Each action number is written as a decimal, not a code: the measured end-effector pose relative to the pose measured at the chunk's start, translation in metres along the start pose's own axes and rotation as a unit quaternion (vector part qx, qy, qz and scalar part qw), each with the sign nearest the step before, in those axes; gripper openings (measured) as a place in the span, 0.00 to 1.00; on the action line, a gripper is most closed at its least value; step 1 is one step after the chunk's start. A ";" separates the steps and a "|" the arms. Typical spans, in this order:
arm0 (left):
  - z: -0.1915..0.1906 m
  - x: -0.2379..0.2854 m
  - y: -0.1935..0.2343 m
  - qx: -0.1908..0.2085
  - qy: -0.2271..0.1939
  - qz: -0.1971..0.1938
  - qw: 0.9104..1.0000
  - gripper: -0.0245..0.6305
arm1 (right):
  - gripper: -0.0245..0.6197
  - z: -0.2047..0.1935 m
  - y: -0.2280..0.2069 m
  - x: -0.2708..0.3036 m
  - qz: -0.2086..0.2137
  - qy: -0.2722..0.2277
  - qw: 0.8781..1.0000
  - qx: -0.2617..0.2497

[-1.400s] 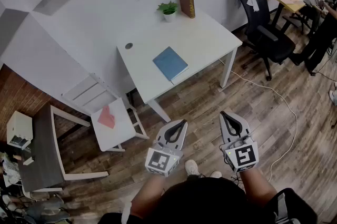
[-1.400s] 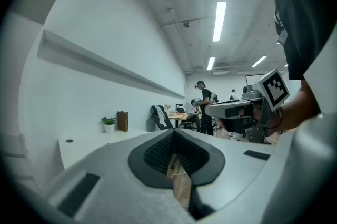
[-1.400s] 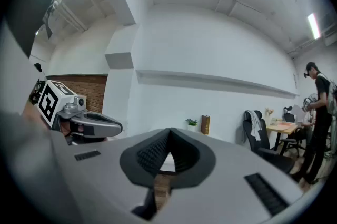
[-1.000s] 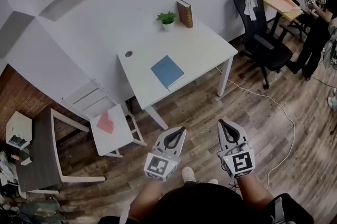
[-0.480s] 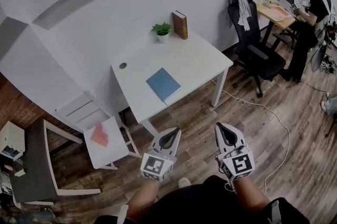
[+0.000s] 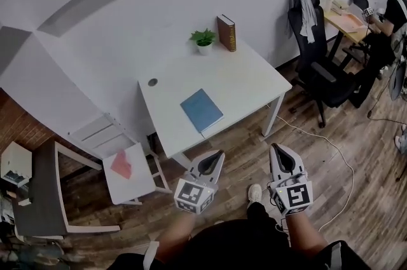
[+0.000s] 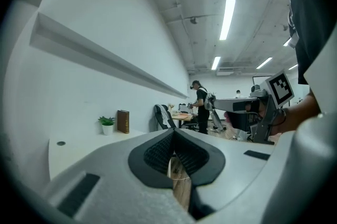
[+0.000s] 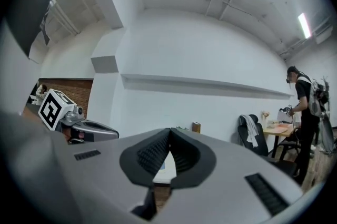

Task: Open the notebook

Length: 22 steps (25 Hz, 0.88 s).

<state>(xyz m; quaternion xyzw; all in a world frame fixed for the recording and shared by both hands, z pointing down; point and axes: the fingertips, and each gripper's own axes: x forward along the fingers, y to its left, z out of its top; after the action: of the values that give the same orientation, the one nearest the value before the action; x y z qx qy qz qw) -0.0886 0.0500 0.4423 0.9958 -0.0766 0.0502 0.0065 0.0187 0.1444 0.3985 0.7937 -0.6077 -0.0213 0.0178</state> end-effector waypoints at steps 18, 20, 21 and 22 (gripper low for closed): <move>-0.012 0.141 0.081 -0.013 0.037 0.137 0.990 0.04 | 0.04 -0.036 -0.099 0.169 0.174 0.021 0.985 0.000; -0.017 0.141 0.087 -0.018 0.043 0.150 0.988 0.04 | 0.04 -0.046 -0.097 0.178 0.186 0.033 0.982 0.014; -0.019 0.141 0.091 -0.022 0.046 0.156 0.986 0.04 | 0.04 -0.051 -0.096 0.183 0.193 0.038 0.980 0.016; -0.022 0.141 0.094 -0.027 0.050 0.161 0.985 0.04 | 0.04 -0.057 -0.095 0.187 0.199 0.045 0.979 0.018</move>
<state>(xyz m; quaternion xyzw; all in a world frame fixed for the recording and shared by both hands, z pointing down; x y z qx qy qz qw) 0.0335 -0.0642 0.4790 0.9661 -0.2371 0.0980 0.0287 0.1621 -0.0115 0.4479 0.6572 -0.7524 0.0293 0.0343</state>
